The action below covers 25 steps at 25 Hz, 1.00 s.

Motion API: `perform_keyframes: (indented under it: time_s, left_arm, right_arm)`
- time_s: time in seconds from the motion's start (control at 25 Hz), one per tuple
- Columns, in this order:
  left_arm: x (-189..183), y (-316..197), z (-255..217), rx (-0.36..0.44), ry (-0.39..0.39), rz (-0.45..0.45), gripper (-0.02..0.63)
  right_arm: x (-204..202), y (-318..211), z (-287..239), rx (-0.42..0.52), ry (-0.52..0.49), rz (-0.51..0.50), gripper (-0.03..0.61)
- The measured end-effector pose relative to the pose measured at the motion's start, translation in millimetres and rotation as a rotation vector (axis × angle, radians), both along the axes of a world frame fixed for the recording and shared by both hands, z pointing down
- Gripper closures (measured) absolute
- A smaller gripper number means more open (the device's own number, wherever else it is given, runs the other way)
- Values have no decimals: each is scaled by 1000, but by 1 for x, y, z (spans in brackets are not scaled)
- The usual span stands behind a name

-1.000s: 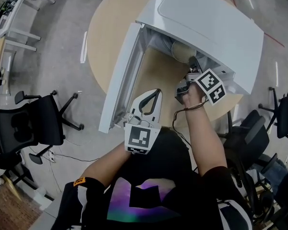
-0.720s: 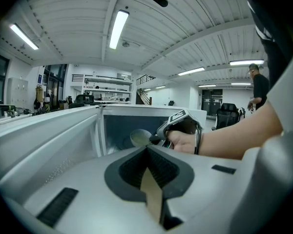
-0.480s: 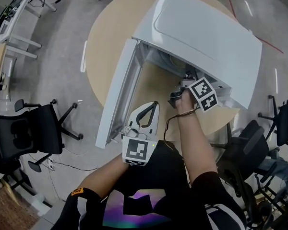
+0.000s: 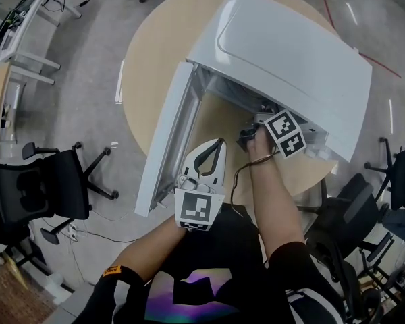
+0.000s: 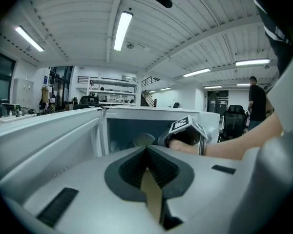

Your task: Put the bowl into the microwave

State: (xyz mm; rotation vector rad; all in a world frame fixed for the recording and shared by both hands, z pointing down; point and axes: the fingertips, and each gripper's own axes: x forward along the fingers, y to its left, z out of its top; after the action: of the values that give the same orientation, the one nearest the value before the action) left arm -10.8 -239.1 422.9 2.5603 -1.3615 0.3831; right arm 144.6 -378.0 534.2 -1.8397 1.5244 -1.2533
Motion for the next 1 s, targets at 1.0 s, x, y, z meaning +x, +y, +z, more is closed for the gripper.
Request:
perform_keyframes:
  time_s: [1.0]
  left_arm:
    - [14, -43, 1, 0, 4, -28, 571]
  right_arm:
    - [4, -15, 0, 23, 29, 30, 534]
